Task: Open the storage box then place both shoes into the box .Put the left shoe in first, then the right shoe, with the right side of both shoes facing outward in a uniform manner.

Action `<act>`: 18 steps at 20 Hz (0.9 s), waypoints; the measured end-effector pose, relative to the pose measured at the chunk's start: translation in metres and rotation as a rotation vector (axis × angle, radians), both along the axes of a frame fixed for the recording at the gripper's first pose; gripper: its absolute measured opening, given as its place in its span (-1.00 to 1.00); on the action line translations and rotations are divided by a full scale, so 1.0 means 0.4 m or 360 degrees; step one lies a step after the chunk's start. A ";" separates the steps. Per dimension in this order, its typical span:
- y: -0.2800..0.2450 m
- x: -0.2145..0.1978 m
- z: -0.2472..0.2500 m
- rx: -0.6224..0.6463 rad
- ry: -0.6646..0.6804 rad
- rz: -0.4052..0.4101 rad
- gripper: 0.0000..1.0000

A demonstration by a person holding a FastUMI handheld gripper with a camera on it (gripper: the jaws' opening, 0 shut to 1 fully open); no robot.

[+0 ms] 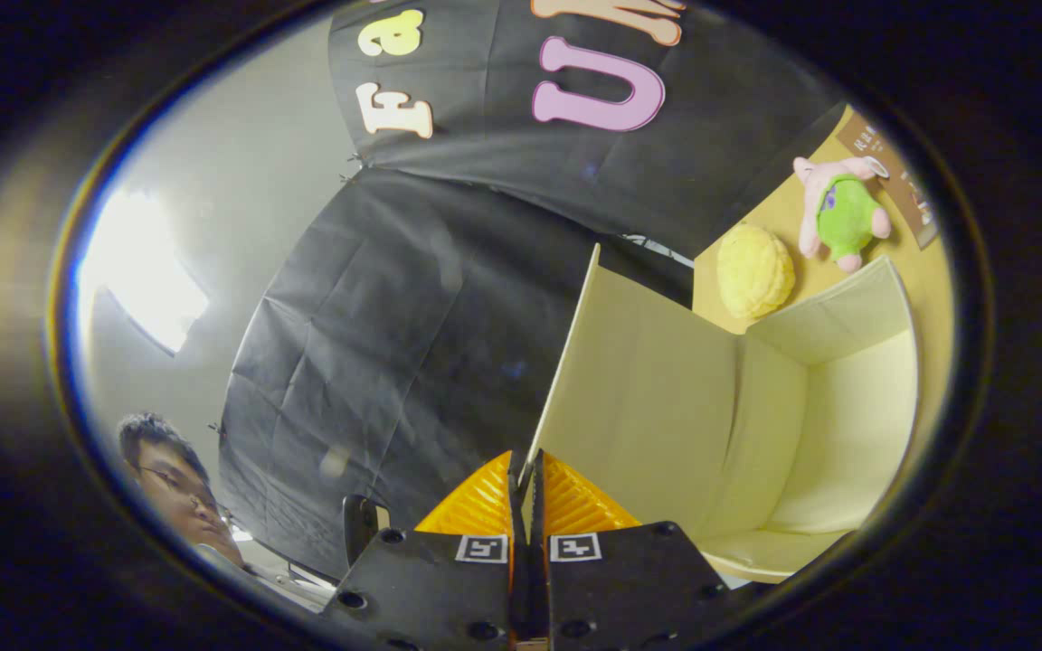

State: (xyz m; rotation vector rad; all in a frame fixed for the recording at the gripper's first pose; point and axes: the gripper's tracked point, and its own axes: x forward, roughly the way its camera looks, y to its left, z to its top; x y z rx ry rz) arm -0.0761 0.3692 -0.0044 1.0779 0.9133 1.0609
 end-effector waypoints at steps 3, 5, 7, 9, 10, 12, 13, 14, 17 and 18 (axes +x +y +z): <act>0.079 0.001 -0.001 -0.0029 -0.0041 0.0056 -0.93; 0.137 -0.009 -0.003 -0.0064 -0.0080 0.0095 -0.93; 0.172 -0.028 -0.016 -0.0099 -0.0103 0.0128 -0.93; 0.220 -0.026 -0.037 -0.0135 -0.0112 0.0152 -0.93; 0.233 -0.027 -0.045 -0.0149 -0.0128 0.0159 -0.75; 0.237 -0.007 -0.061 -0.0227 -0.0223 0.0106 -0.37; 0.236 0.003 -0.058 -0.0236 -0.0264 0.0085 -0.18; 0.216 0.009 -0.062 -0.0250 -0.0293 0.0063 0.01; 0.162 0.048 -0.071 -0.0339 -0.0396 -0.0037 0.58; 0.137 0.064 -0.073 -0.0376 -0.0440 -0.0086 0.77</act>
